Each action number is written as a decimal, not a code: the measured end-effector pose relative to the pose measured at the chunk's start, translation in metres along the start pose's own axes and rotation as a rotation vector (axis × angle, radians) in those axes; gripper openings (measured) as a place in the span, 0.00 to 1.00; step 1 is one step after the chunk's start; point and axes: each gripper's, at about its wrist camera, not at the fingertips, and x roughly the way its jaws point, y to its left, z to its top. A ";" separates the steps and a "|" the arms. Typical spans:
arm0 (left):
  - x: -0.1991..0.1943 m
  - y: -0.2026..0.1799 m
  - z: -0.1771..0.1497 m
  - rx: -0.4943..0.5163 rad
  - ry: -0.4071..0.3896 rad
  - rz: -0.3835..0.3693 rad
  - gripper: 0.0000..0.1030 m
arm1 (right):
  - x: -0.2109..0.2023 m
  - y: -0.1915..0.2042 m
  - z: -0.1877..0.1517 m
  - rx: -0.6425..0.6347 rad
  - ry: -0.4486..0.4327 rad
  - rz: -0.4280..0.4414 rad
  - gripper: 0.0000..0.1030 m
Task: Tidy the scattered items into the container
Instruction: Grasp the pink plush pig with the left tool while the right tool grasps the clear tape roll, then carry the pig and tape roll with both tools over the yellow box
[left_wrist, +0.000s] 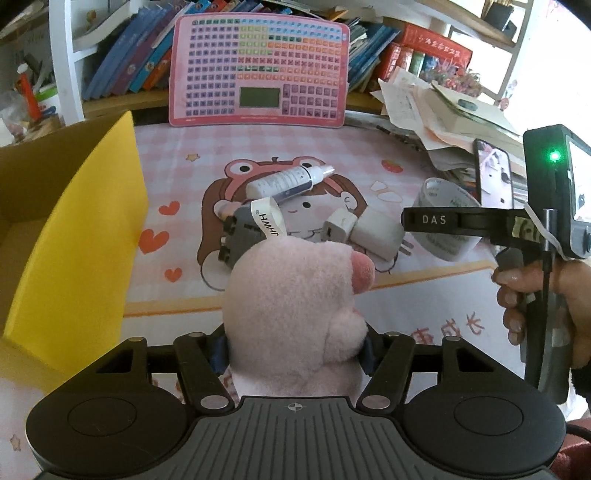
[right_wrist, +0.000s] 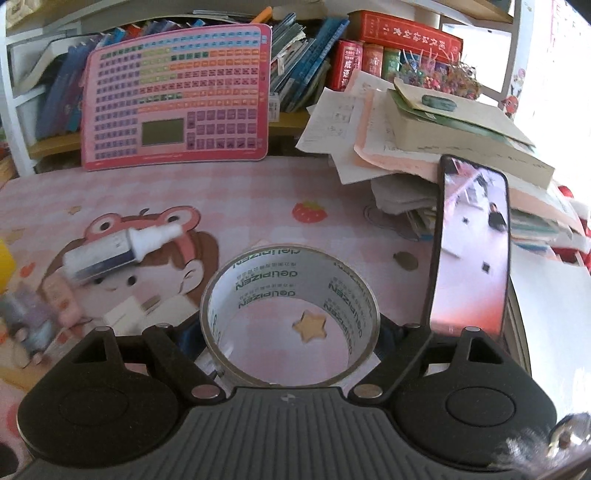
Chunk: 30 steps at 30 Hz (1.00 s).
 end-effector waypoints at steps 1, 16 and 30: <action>-0.003 0.002 -0.002 -0.003 -0.001 -0.005 0.61 | -0.004 0.001 -0.002 0.009 0.009 0.003 0.82; -0.058 0.050 -0.039 -0.010 -0.060 -0.111 0.61 | -0.093 0.051 -0.057 0.018 0.028 -0.001 0.82; -0.113 0.100 -0.092 0.011 -0.076 -0.175 0.61 | -0.166 0.124 -0.122 -0.033 0.031 -0.011 0.82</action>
